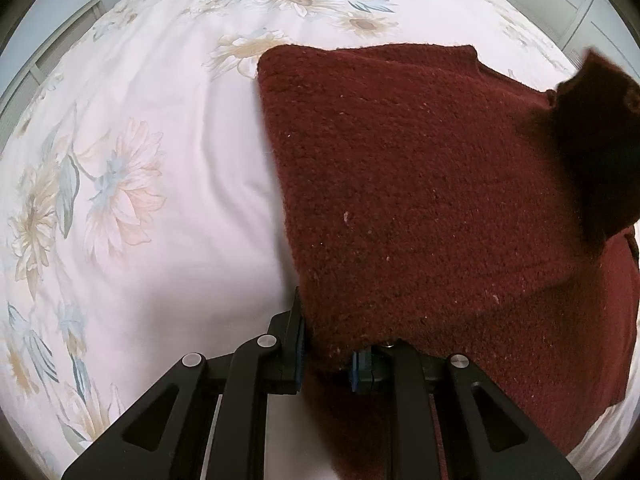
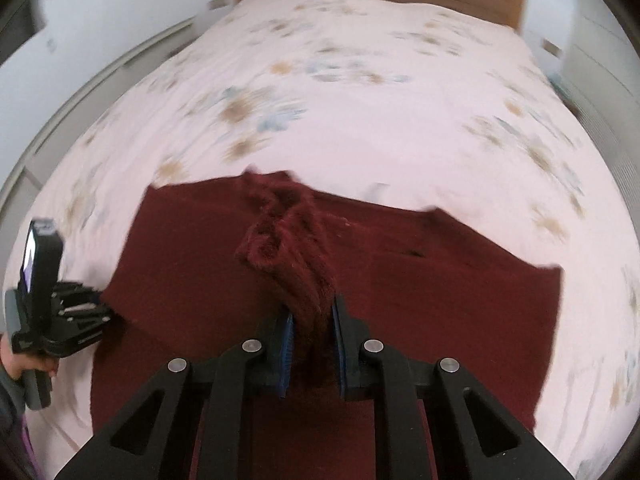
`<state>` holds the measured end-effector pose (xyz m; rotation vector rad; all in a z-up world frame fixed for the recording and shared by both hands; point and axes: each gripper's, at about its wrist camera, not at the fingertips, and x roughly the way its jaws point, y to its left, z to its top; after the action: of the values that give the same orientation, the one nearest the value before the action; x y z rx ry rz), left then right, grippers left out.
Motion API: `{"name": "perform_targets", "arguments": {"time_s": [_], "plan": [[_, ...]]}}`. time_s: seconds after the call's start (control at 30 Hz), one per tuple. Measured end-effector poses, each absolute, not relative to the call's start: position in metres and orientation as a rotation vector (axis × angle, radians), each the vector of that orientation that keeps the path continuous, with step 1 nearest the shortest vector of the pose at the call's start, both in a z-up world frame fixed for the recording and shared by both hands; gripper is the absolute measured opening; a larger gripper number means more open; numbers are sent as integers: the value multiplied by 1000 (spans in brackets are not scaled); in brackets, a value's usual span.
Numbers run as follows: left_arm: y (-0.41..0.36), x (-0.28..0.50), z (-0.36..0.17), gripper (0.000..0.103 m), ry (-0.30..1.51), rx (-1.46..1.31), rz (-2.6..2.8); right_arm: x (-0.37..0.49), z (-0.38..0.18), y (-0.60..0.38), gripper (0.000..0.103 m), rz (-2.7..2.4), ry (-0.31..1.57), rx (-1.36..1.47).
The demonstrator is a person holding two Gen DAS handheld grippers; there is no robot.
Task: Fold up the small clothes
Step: 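Grasp the sweater hem with the right gripper while the left gripper holds the folded side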
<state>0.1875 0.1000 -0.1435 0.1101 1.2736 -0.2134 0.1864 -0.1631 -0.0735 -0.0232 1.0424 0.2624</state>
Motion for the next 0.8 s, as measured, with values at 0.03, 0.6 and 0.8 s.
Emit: {"name": "perform_targets", "arguments": {"time_s": [0.03,0.6,0.8], "plan": [[99,187,-143,15,1274,112,-211,186,-74,-174,16,245,1043,3],[92,184,-148,15,1278,136,-190,170,-140,-273,11,49,1155,164],[83,182,-151,15,1273,151,-176,164,-157,-284,11,30,1183,178]]}}
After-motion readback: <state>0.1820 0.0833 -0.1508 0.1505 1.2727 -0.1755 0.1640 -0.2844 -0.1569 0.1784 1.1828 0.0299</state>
